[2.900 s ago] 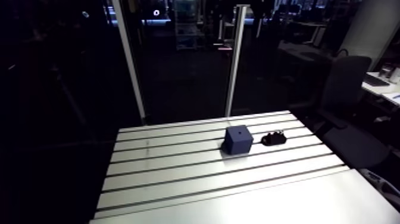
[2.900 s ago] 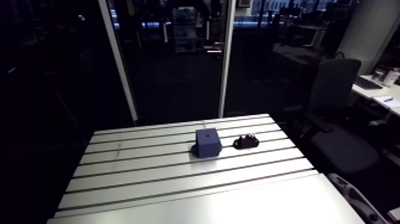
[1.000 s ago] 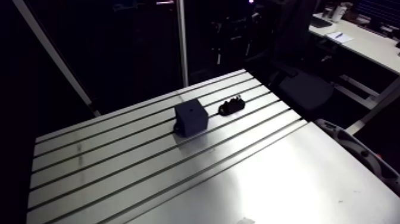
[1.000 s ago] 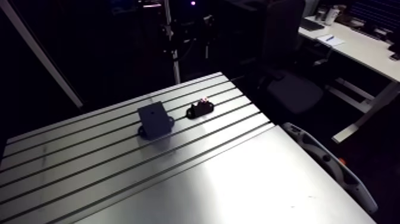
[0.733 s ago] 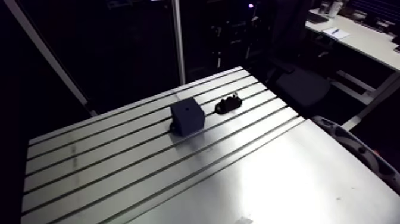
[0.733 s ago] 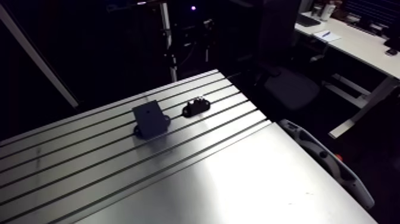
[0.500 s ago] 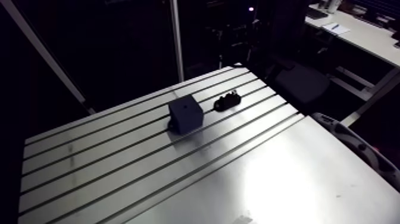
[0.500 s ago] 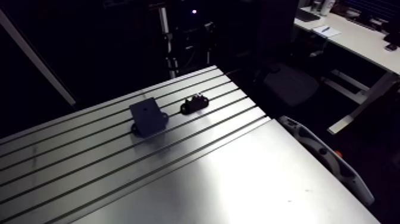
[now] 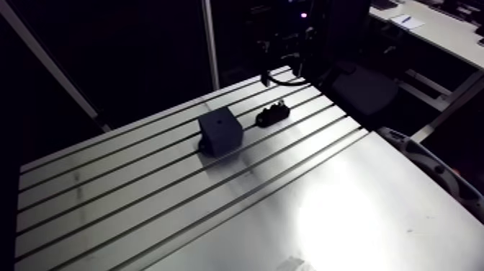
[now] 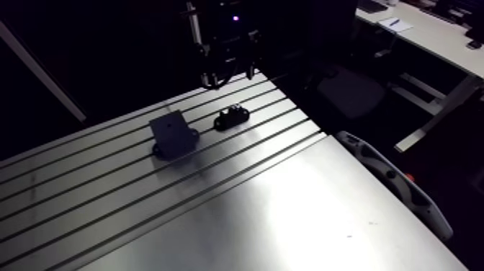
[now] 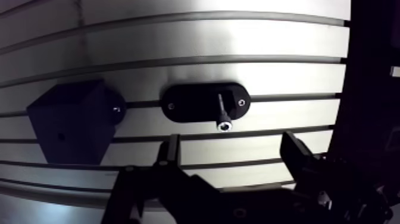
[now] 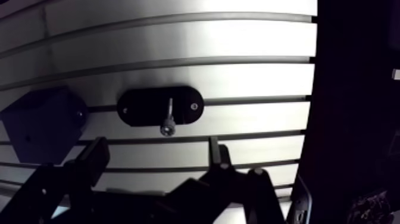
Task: Pick up the M10 bolt and insert it into the hole until fully seated.
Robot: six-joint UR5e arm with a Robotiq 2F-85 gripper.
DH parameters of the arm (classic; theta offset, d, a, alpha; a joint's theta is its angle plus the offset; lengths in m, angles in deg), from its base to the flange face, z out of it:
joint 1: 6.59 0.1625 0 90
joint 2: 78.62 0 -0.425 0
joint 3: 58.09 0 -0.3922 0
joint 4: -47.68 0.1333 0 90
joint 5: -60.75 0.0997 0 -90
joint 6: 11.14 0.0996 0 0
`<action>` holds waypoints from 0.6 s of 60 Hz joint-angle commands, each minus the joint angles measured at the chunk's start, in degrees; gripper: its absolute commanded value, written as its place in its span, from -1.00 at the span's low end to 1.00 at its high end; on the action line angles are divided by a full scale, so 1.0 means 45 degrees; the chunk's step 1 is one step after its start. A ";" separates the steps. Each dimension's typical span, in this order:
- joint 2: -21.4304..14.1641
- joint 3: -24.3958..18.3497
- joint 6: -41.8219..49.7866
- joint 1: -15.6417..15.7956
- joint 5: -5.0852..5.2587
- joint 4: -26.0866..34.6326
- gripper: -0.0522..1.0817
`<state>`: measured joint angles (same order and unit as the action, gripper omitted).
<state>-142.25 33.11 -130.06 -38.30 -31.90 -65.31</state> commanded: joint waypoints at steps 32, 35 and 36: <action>0.0300 0.0308 0.0010 -0.0103 -0.0200 -0.0021 -0.26; 0.0303 0.0308 0.0010 -0.0103 -0.0200 -0.0018 -0.25; 0.0303 0.0308 0.0010 -0.0103 -0.0200 -0.0018 -0.25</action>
<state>-141.04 34.13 -130.05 -38.76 -32.65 -65.40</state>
